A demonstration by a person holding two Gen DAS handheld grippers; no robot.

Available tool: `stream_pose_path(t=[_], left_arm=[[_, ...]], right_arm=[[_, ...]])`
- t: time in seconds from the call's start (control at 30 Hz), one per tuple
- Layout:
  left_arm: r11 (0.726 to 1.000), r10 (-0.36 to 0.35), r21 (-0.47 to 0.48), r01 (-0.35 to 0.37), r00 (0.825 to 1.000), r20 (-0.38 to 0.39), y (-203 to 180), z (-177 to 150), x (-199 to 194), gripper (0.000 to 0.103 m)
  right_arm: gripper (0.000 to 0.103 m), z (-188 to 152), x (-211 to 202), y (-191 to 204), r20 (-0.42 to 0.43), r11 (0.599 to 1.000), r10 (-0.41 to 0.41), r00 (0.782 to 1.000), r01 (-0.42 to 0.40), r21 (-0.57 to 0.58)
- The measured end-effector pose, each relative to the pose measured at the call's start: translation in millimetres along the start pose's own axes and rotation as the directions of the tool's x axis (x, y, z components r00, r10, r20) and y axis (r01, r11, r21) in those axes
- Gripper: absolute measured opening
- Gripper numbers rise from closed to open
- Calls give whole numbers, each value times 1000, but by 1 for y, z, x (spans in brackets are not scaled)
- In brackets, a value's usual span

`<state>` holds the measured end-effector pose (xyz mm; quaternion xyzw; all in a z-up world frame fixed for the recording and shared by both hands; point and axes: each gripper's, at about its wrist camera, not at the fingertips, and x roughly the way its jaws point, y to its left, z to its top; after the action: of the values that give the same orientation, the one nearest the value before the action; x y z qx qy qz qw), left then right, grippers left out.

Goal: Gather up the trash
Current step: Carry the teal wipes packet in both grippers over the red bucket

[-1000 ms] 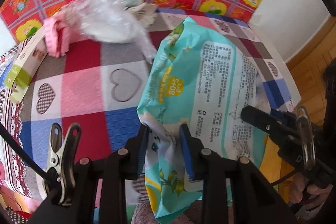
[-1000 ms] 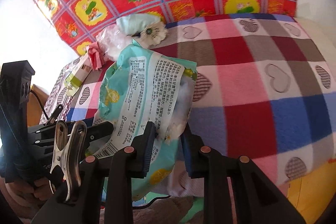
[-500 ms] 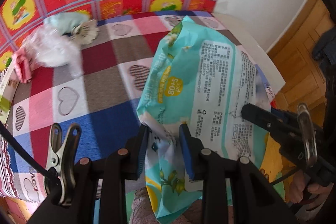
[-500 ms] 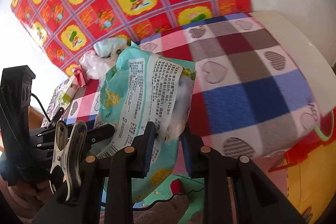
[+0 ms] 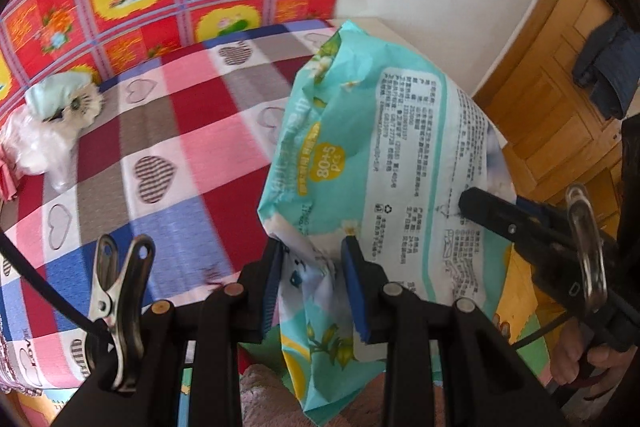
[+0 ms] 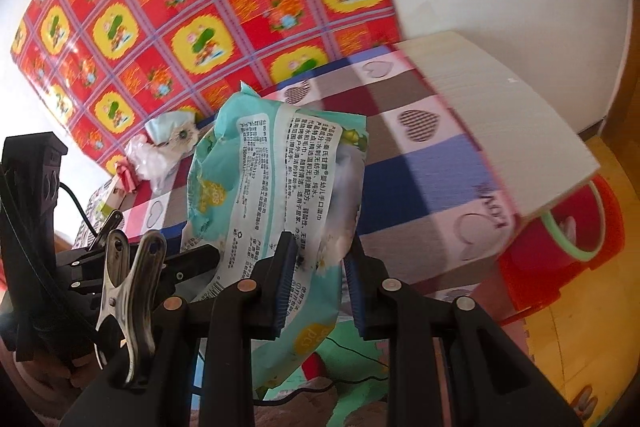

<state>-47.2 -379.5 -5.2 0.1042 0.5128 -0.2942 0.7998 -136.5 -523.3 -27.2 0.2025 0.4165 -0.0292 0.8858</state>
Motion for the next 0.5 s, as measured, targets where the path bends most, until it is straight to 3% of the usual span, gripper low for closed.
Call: stream_pose_path(t=[0.5], left_arm=[[996, -59, 74, 57, 998, 23, -75, 35, 15, 31]], right_arm=[[26, 16, -45, -71, 75, 997, -64, 995, 61, 43]])
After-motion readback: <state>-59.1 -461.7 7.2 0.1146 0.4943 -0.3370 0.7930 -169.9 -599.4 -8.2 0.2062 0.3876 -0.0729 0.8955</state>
